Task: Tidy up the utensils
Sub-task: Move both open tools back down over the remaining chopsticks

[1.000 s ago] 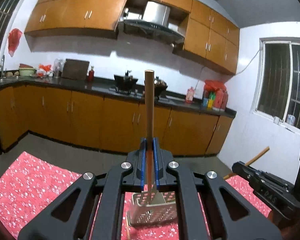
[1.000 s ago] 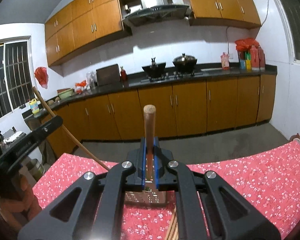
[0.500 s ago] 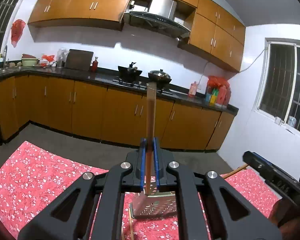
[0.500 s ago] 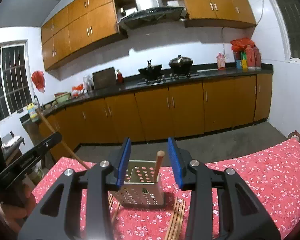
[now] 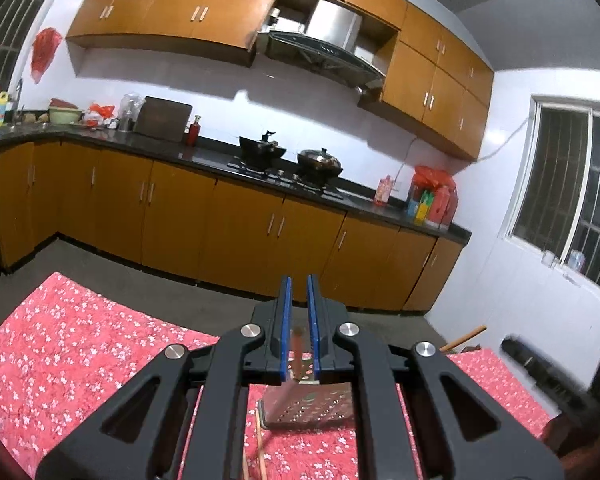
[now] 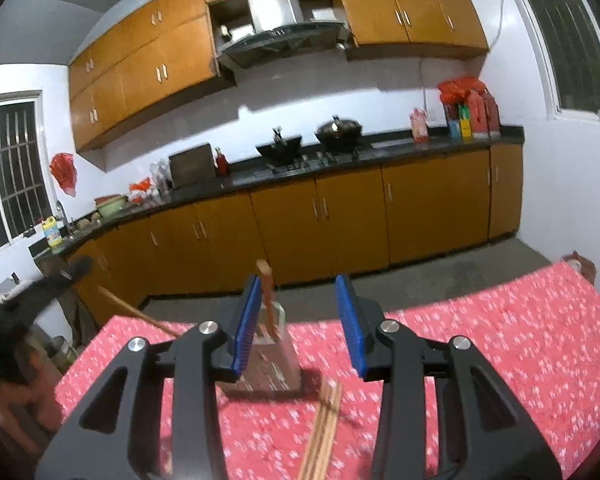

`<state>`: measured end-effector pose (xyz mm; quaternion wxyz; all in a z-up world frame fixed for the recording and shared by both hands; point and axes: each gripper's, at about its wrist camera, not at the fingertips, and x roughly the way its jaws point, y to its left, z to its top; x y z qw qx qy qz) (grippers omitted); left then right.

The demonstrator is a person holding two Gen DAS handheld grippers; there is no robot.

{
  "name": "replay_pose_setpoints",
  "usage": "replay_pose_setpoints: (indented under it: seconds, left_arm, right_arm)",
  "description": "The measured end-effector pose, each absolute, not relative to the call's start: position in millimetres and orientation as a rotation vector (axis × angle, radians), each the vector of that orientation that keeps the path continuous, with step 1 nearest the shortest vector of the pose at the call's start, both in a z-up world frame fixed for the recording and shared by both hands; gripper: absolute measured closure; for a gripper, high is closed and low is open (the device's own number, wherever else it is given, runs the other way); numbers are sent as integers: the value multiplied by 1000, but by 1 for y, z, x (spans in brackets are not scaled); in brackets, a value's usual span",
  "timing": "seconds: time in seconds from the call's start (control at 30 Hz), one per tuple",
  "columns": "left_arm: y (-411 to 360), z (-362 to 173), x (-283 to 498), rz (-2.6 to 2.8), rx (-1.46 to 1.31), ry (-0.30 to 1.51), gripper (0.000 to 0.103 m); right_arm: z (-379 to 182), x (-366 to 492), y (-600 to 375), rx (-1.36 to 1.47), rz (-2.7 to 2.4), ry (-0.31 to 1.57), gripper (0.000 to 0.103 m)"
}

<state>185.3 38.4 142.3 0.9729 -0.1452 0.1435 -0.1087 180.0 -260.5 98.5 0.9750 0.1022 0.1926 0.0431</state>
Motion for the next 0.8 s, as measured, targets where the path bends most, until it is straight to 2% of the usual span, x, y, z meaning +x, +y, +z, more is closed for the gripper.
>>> replay_pose_setpoints:
  seconds: [0.1, 0.23, 0.37, 0.53, 0.8]
  left_arm:
    - [52, 131, 173, -194, -297, 312, 94]
    - [59, 98, 165, -136, -225, 408, 94]
    - [59, 49, 165, -113, -166, 562, 94]
    - [58, -6, 160, -117, -162, 718, 94]
    - [46, -38, 150, -156, -144, 809, 94]
  right_arm:
    - [63, 184, -266, 208, 69, 495, 64]
    - [3, 189, -266, 237, 94, 685, 82]
    - [-38, 183, -256, 238, 126, 804, 88]
    - [-65, 173, -240, 217, 147, 874, 89]
    - [-77, 166, -227, 160, 138, 896, 90]
